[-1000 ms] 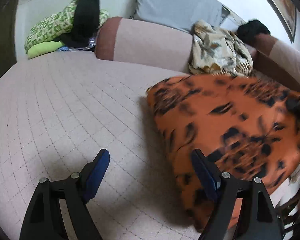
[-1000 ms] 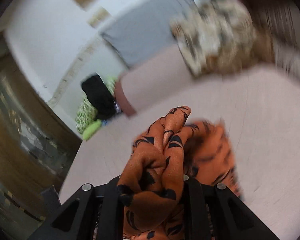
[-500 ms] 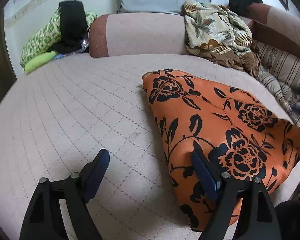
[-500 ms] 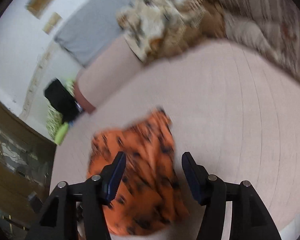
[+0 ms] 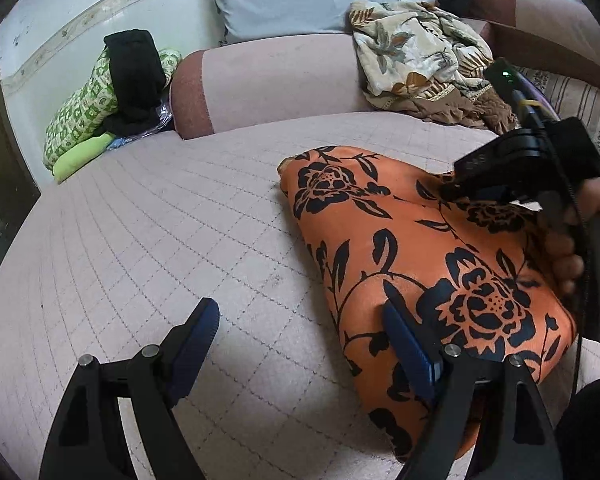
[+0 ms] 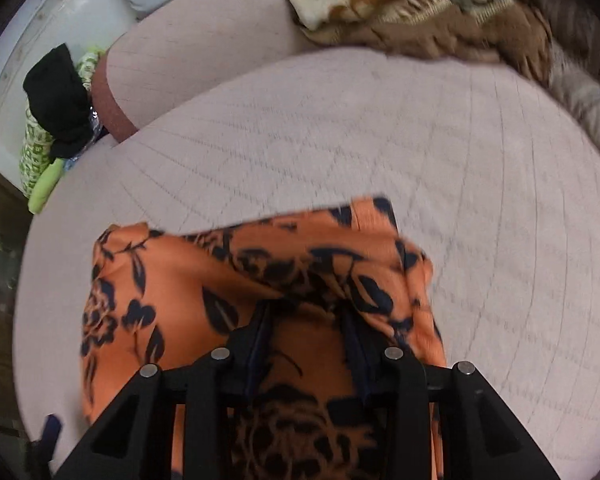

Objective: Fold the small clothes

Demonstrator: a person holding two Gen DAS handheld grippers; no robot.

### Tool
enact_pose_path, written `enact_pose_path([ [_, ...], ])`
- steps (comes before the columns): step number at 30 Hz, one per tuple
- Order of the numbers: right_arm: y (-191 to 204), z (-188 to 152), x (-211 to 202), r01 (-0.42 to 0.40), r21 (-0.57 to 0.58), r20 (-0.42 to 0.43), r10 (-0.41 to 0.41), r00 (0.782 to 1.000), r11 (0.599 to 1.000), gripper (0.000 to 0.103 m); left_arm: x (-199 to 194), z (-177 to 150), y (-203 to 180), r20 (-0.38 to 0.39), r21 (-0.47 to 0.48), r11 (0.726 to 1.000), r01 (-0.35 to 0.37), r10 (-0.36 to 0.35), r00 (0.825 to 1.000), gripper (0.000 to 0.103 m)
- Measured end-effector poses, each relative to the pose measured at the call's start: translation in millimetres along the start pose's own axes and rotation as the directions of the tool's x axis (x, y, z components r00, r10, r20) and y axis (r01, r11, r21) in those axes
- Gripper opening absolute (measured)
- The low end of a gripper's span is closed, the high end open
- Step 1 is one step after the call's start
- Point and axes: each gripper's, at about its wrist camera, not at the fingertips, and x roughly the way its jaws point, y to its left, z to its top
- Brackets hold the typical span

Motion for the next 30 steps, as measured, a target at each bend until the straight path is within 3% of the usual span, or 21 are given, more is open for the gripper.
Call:
enact_pose_path([
  [3, -7.6, -3.1, 2.0, -0.038, -0.034, 0.073, 0.04, 0.996, 0.999, 0.04, 0.3, 0.1, -0.5, -0.003, -0.003, 1.0, 0.02, -0.02, 1.0, 0.084],
  [8, -34.1, -8.1, -0.9, -0.202, 0.077, 0.133, 0.191, 0.972, 0.976, 0.04, 0.5, -2.3, -2.4, 0.005, 0.003, 1.0, 0.015, -0.015, 1.0, 0.085],
  [13, -15.2, -9.4, -10.1, -0.134, 0.037, 0.089, 0.131, 0.987, 0.99, 0.041, 1.8, -5.9, 3.2, 0.003, -0.005, 1.0, 0.01, -0.01, 1.0, 0.088],
  [15, -4.6, -18.0, -16.4, -0.106, -0.006, 0.081, 0.106, 0.991, 0.994, 0.055, 3.4, -6.8, 6.6, -0.003, -0.019, 1.0, 0.012, -0.012, 1.0, 0.089],
  [18, 1.8, -39.7, -36.8, -0.087, -0.056, 0.1, 0.092, 0.991, 0.995, 0.061, 3.7, -8.0, 8.2, -0.006, -0.027, 1.0, 0.011, -0.012, 1.0, 0.09],
  [21, -2.7, -57.8, -55.8, -0.114, -0.04, 0.133, 0.118, 0.984, 0.993, 0.061, 3.4, -8.9, 7.5, -0.004, -0.025, 1.0, 0.007, -0.007, 1.0, 0.09],
  [24, -21.1, -84.5, -65.7, -0.189, 0.047, 0.146, 0.181, 0.973, 0.981, 0.062, 5.2, -9.4, 8.9, -0.012, -0.036, 0.999, 0.01, -0.01, 1.0, 0.092],
  [30, -35.5, -118.1, -64.1, -0.2, 0.056, 0.145, 0.19, 0.971, 0.978, 0.062, 6.5, -12.8, 10.1, -0.012, -0.047, 0.999, 0.016, -0.017, 1.0, 0.094],
])
